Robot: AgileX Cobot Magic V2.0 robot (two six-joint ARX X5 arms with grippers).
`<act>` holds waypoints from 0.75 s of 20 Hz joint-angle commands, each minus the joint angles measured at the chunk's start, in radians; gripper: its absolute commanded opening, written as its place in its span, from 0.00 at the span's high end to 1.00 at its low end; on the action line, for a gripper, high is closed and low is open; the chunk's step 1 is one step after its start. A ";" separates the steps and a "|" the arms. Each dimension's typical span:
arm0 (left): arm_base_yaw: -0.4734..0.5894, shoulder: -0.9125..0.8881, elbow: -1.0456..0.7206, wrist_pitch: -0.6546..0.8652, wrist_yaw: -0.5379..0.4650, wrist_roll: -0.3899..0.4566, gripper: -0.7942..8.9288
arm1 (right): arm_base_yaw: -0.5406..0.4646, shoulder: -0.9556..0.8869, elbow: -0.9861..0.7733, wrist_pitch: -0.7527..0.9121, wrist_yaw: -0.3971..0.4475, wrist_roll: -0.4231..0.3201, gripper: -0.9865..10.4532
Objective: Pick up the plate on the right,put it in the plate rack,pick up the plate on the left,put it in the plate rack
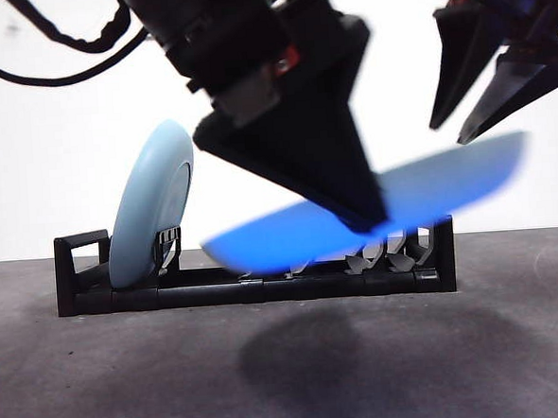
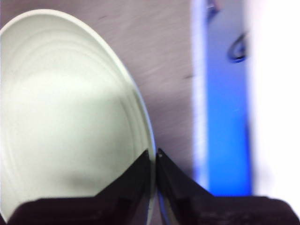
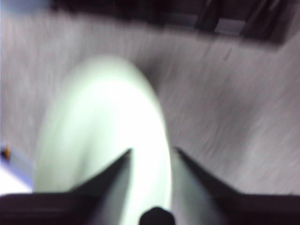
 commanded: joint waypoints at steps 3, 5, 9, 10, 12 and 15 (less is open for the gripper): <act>-0.017 0.003 -0.008 0.172 0.142 -0.325 0.93 | -0.060 -0.080 -0.002 0.084 0.041 0.001 0.69; -0.011 0.003 -0.008 0.274 0.141 -0.405 0.93 | -0.080 -0.139 -0.002 0.135 0.160 0.006 0.69; 0.085 0.000 -0.008 0.463 0.161 -0.517 0.93 | -0.111 -0.238 -0.002 0.208 0.356 0.017 0.70; 0.126 0.000 -0.008 0.510 0.189 -0.552 0.93 | -0.121 -0.256 -0.002 0.214 0.380 0.016 0.70; 0.227 0.000 -0.008 0.607 0.261 -0.620 0.93 | -0.142 -0.277 -0.002 0.215 0.388 0.015 0.70; 0.397 0.000 -0.008 0.753 0.365 -0.696 0.93 | -0.167 -0.280 -0.002 0.214 0.386 0.015 0.70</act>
